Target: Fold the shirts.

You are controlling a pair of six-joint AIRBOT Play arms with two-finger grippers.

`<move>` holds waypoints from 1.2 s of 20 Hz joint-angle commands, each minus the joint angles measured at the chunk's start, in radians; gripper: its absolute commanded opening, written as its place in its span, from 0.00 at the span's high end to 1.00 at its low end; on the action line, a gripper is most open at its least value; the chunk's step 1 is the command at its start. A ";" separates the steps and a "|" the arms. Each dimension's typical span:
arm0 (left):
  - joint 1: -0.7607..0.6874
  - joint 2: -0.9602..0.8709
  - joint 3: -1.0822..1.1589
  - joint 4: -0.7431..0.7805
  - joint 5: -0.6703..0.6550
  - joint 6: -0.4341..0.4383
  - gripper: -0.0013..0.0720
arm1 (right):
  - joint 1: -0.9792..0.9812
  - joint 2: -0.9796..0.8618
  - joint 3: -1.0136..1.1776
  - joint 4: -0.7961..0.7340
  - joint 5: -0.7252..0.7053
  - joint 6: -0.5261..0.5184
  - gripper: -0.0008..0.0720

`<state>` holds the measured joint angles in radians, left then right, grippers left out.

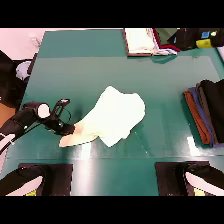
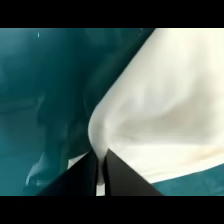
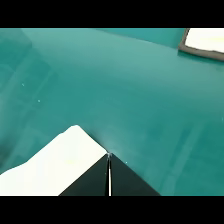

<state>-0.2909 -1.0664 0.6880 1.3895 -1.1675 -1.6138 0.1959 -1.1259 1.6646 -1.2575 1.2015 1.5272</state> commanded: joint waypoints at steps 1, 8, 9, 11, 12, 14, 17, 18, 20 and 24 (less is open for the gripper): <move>0.001 0.001 0.114 0.066 -0.023 0.009 0.95 | 0.000 0.010 -0.070 0.000 -0.023 0.000 0.96; 0.001 0.001 0.358 0.271 -0.049 0.005 0.94 | 0.000 -0.111 -0.229 -0.001 0.006 -0.014 0.96; 0.001 0.001 0.359 0.271 -0.050 0.005 0.94 | 0.000 -0.149 -0.233 0.000 0.007 -0.027 0.96; 0.001 0.001 0.357 0.270 -0.072 -0.006 0.94 | 0.014 -0.228 -0.233 0.002 0.021 -0.045 0.87; 0.001 0.001 0.357 0.267 -0.082 -0.006 0.94 | 0.024 -0.269 -0.233 0.003 0.025 -0.047 0.47; 0.001 0.001 0.357 0.266 -0.082 -0.010 0.94 | 0.050 -0.341 -0.233 0.011 0.017 -0.051 0.28; 0.001 0.001 0.357 0.243 -0.079 -0.011 0.94 | 0.102 -0.422 -0.232 0.120 -0.044 -0.142 0.28; 0.001 0.001 0.357 0.240 -0.079 -0.013 0.94 | 0.121 -0.447 -0.230 0.143 -0.072 -0.156 0.28; 0.001 0.001 0.357 0.231 -0.079 -0.013 0.94 | 0.155 -0.510 -0.179 0.133 -0.083 -0.168 0.28; 0.001 0.001 0.357 0.208 -0.081 -0.013 0.94 | 0.185 -0.660 -0.010 0.130 -0.080 -0.169 0.28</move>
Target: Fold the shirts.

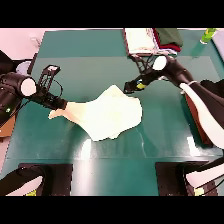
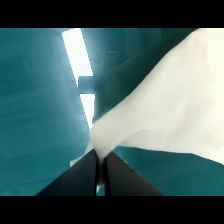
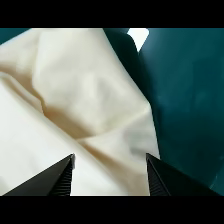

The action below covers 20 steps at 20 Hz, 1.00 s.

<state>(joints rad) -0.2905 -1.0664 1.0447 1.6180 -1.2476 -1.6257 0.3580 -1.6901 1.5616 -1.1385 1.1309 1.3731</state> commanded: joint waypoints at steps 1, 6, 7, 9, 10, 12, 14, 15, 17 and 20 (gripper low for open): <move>0.000 0.001 0.001 -0.024 -0.002 -0.001 0.94 | 0.029 -0.132 0.132 0.010 0.004 -0.015 0.28; 0.000 0.001 0.001 -0.031 -0.001 -0.001 0.94 | 0.041 -0.270 0.279 0.007 0.028 -0.017 0.28; 0.000 0.001 0.001 -0.031 -0.001 -0.001 0.94 | 0.043 -0.294 0.308 0.004 0.043 -0.017 0.29; 0.000 0.001 0.001 -0.032 -0.001 -0.001 0.94 | 0.060 -0.331 0.360 0.004 0.079 -0.039 0.49; 0.000 0.001 0.001 -0.032 -0.001 -0.001 0.94 | 0.069 -0.339 0.379 0.005 0.085 -0.063 0.72; 0.000 0.001 0.001 -0.032 -0.001 0.001 0.94 | 0.083 -0.337 0.409 -0.002 0.080 -0.078 0.96; 0.001 0.003 0.008 -0.022 -0.006 0.002 0.94 | 0.082 -0.306 0.446 -0.047 0.094 -0.060 0.97; 0.001 0.011 0.034 0.001 -0.021 0.002 0.95 | 0.074 -0.275 0.475 -0.104 0.113 -0.048 0.97; 0.001 0.036 0.136 0.039 -0.032 0.003 0.94 | 0.047 -0.169 0.501 -0.206 0.127 -0.043 0.97; 0.000 0.091 0.370 0.051 -0.035 0.003 0.94 | -0.019 0.075 0.465 -0.235 0.117 -0.043 0.97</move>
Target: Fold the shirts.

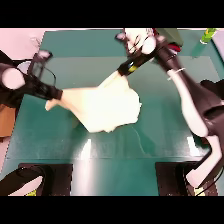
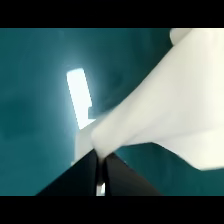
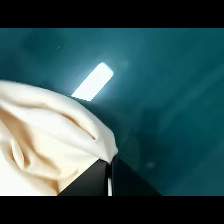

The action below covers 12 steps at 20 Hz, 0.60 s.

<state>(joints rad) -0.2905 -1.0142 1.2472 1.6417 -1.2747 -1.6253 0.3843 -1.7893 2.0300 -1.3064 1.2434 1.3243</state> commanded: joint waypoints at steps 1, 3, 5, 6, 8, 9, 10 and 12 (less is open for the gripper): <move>0.000 0.054 0.260 0.020 -0.015 0.003 0.94 | -0.065 0.252 -0.014 -0.067 0.009 0.006 0.97; 0.000 0.082 0.428 -0.001 -0.026 0.003 0.94 | -0.100 0.399 -0.020 -0.067 0.029 0.006 0.97; 0.000 0.106 0.557 -0.026 -0.026 0.003 0.94 | -0.127 0.525 -0.021 -0.068 0.032 0.018 0.97; 0.000 0.115 0.605 -0.036 -0.027 0.003 0.95 | -0.140 0.580 -0.020 -0.068 0.032 0.021 0.97; 0.000 0.122 0.687 -0.057 -0.031 0.010 0.95 | -0.156 0.664 -0.020 -0.074 0.032 0.022 0.97; 0.000 0.122 0.728 -0.072 -0.034 0.011 0.94 | -0.163 0.700 -0.021 -0.085 0.031 0.026 0.97; 0.000 0.122 0.756 -0.079 -0.027 0.012 0.95 | -0.163 0.732 -0.020 -0.088 0.031 0.038 0.97; 0.000 0.122 0.786 -0.080 -0.002 0.022 0.95 | -0.174 0.776 -0.020 -0.105 0.031 0.049 0.97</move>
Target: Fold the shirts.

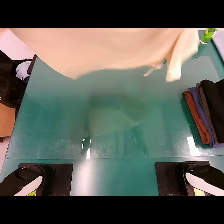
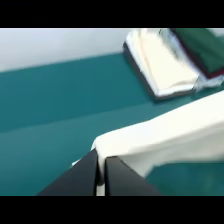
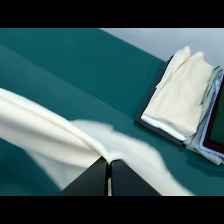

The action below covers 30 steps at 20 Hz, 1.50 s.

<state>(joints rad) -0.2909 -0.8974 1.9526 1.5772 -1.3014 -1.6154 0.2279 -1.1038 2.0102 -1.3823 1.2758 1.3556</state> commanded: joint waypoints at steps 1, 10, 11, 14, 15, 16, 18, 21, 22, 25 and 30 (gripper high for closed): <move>0.001 0.005 0.083 -0.016 0.034 0.026 0.95 | -0.018 0.103 -0.001 -0.035 -0.002 0.026 0.97; 0.001 -0.198 -0.225 -0.014 -0.149 0.037 0.94 | -0.005 -0.108 -0.030 0.076 0.330 0.098 0.97; 0.001 -0.233 -0.296 -0.013 -0.145 0.058 0.94 | 0.005 -0.143 -0.083 0.083 0.313 0.099 0.97; 0.001 -0.348 -0.496 0.001 -0.020 0.103 0.94 | 0.035 -0.237 -0.284 0.076 0.233 0.098 0.97; 0.001 -0.386 -0.538 0.011 0.063 0.124 0.94 | 0.037 -0.270 -0.340 0.069 0.171 0.098 0.97; 0.001 -0.430 -0.560 0.026 0.138 0.131 0.94 | 0.035 -0.306 -0.385 0.070 0.096 0.099 0.97; 0.002 -0.500 -0.561 0.040 0.237 0.128 0.94 | 0.031 -0.372 -0.420 0.072 -0.028 0.102 0.97; 0.002 -0.550 -0.561 0.040 0.350 0.124 0.94 | 0.031 -0.435 -0.420 0.073 -0.150 0.103 0.97; 0.002 -0.554 -0.561 0.040 0.361 0.123 0.94 | 0.031 -0.442 -0.420 0.073 -0.171 0.103 0.96; 0.002 -0.554 -0.554 0.042 0.322 0.123 0.94 | 0.018 -0.435 -0.420 0.074 -0.200 0.102 0.96; 0.002 -0.535 -0.431 0.069 0.040 0.108 0.31 | -0.064 -0.344 -0.421 0.081 -0.168 0.103 0.48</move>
<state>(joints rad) -0.2893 -1.4414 1.4654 1.6268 -1.1099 -1.4944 0.2024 -1.4899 1.5917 -1.3048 1.1000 1.4570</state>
